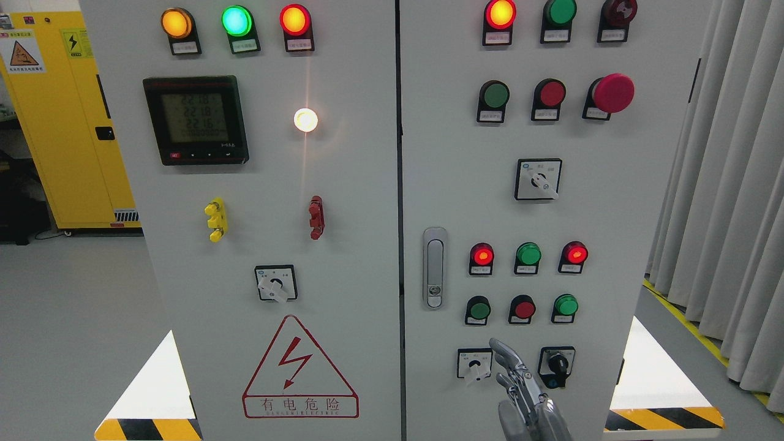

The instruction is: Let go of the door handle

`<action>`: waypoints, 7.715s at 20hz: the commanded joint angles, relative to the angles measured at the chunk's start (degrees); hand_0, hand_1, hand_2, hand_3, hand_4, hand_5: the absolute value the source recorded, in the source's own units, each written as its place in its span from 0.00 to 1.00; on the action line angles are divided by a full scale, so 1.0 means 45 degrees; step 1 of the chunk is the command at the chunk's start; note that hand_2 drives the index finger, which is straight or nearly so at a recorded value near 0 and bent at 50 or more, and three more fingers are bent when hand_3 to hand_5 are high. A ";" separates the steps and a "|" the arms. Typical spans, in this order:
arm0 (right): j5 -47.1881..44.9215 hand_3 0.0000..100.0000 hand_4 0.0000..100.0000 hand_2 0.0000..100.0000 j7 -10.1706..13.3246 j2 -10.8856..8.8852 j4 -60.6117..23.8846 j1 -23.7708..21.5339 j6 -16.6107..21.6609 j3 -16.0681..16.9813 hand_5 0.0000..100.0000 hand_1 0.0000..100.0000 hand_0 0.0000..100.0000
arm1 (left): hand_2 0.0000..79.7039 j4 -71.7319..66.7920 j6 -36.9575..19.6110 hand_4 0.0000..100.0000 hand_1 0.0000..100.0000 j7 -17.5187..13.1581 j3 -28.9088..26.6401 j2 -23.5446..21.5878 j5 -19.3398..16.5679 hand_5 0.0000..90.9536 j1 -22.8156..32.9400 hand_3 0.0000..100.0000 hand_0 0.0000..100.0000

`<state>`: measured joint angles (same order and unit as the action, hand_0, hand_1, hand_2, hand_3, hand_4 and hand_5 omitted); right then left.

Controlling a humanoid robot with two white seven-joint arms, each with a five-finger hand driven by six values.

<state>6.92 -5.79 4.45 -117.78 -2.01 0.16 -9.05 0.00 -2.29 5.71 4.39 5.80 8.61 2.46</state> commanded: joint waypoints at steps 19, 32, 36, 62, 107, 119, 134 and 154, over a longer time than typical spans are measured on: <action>0.7105 0.93 1.00 0.00 0.0542 0.0065 0.0078 0.0310 0.0180 -0.1387 1.00 0.45 0.65 | 0.00 0.0196 0.0001 0.00 0.56 0.0001 0.0000 0.0000 0.0000 0.00 0.0000 0.00 0.12; 1.5977 1.00 1.00 0.03 0.2986 0.0650 0.1719 0.1971 0.0024 -0.2208 1.00 0.40 0.66 | 0.00 0.0196 0.0001 0.00 0.56 0.0001 0.0000 0.0000 0.0000 0.00 0.0000 0.00 0.12; 1.7033 1.00 1.00 0.00 0.3161 0.0670 0.2402 0.2594 -0.0715 -0.2462 1.00 0.40 0.65 | 0.00 0.0196 0.0001 0.00 0.56 0.0001 0.0000 0.0000 0.0000 0.00 0.0000 0.00 0.12; 1.8188 1.00 1.00 0.00 0.3201 0.0729 0.4376 0.4002 -0.2339 -0.2364 1.00 0.40 0.65 | 0.00 0.0196 0.0001 0.00 0.56 0.0001 0.0000 0.0000 0.0000 0.00 0.0000 0.00 0.12; 1.8051 1.00 1.00 0.05 0.2732 0.0729 0.4591 0.4276 -0.2535 -0.2247 1.00 0.41 0.67 | 0.00 0.0196 0.0001 0.00 0.56 0.0001 0.0000 0.0000 0.0000 0.00 0.0000 0.00 0.12; 1.8032 1.00 1.00 0.07 0.2712 0.0749 0.4610 0.4237 -0.2535 -0.2247 1.00 0.42 0.68 | 0.00 0.0196 0.0001 0.00 0.56 0.0001 0.0000 0.0000 0.0000 0.00 0.0000 0.00 0.12; 1.8032 1.00 1.00 0.08 0.2400 0.0749 0.4747 0.4198 -0.2554 -0.2169 1.00 0.43 0.67 | 0.00 0.0196 0.0001 0.00 0.56 0.0001 0.0000 0.0000 0.0000 0.00 0.0000 0.00 0.12; 1.8032 1.00 1.00 0.11 0.2341 0.0749 0.4767 0.4159 -0.2554 -0.2169 1.00 0.44 0.65 | 0.00 0.0196 0.0001 0.00 0.56 0.0001 0.0000 0.0000 0.0000 0.00 0.0000 0.00 0.12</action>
<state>88.07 4.90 7.83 -96.44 16.85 -11.29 -18.80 0.00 -2.29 5.71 4.39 5.80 8.61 2.46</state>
